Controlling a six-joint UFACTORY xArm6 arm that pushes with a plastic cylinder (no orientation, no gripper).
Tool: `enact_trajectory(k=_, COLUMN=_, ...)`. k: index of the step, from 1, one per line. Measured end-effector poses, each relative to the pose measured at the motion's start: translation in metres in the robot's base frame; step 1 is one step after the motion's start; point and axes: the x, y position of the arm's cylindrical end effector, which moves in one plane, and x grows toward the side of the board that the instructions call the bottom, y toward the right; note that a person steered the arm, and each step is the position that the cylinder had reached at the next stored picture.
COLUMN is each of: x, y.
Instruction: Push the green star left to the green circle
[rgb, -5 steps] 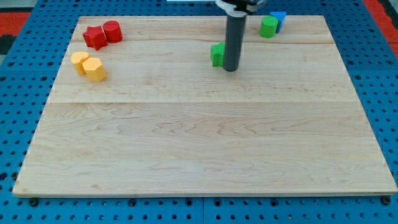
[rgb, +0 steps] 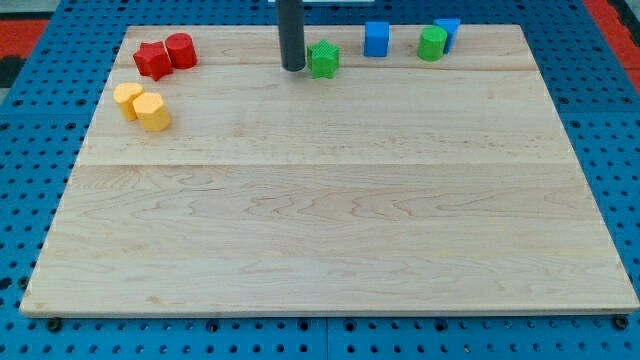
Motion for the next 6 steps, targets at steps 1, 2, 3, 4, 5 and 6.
enact_trajectory(k=1, x=-0.001, y=0.088)
enact_trajectory(k=2, x=-0.001, y=0.145)
enact_trajectory(k=3, x=0.011, y=0.132)
enact_trajectory(k=4, x=0.015, y=0.121)
enact_trajectory(k=5, x=0.015, y=0.121)
enact_trajectory(k=6, x=0.014, y=0.121)
